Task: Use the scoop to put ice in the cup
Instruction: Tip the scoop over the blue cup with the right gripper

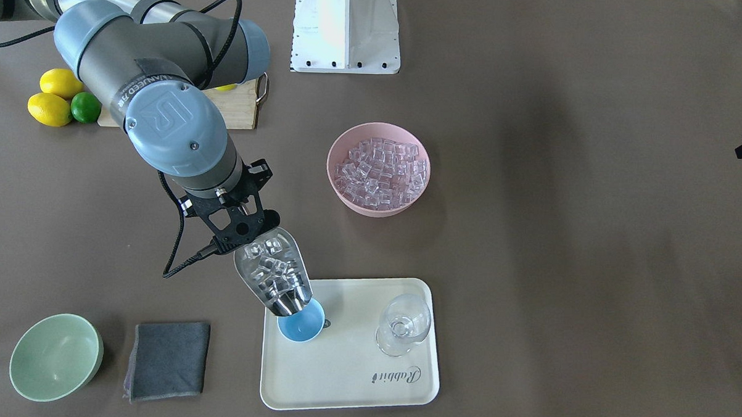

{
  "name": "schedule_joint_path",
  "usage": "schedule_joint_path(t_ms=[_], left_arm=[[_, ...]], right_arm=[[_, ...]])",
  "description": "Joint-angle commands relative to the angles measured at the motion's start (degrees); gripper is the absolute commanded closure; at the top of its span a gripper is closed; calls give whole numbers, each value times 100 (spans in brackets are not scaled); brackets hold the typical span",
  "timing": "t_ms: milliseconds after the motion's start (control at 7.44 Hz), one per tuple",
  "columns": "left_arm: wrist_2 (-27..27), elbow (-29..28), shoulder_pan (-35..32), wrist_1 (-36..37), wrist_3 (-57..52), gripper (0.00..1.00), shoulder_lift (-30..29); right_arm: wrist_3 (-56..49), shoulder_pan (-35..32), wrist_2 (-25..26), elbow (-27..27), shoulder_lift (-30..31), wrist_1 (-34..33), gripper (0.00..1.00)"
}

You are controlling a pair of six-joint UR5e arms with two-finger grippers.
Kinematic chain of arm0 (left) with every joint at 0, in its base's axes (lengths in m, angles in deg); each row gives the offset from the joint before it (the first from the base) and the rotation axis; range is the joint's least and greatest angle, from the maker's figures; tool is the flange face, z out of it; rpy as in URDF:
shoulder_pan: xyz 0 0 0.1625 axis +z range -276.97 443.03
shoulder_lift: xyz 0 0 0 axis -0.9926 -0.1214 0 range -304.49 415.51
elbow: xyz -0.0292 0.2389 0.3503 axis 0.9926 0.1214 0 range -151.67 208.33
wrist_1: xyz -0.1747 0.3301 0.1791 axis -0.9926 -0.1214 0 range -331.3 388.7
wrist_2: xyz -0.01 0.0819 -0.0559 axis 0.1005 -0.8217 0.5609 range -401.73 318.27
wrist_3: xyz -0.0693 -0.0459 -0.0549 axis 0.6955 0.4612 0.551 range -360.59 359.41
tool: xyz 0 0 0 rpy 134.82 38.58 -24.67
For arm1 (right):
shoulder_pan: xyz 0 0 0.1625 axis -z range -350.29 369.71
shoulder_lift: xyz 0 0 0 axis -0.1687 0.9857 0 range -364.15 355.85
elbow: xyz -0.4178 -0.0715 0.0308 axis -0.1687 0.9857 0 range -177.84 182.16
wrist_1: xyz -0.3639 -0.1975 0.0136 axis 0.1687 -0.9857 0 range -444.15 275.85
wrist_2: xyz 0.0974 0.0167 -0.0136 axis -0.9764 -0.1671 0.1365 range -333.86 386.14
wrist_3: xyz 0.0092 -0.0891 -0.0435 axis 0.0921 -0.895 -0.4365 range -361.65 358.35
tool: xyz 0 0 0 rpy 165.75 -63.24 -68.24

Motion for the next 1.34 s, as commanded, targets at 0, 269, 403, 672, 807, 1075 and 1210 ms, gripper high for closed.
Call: schedule_joint_path(t_ms=[0, 269, 403, 672, 807, 1075, 1210], left_arm=[[175, -254, -299, 60, 9, 2, -72], [624, -272, -430, 602, 27, 2, -317], [625, -255, -475, 675, 27, 2, -362], [633, -254, -475, 676, 27, 2, -371], [634, -254, -484, 676, 27, 2, -371], [634, -246, -484, 676, 27, 2, -371], [634, -246, -475, 676, 27, 2, -371]], right_arm=[[-89, 5, -95, 179, -186, -381, 100], [-298, 5, -210, 694, -579, -670, 100], [-326, 5, -210, 741, -634, -733, 100], [-335, 5, -210, 751, -643, -830, 100], [-344, 14, -210, 751, -652, -856, 100], [-344, 14, -210, 751, -669, -918, 100], [-362, 14, -210, 785, -696, -979, 100]])
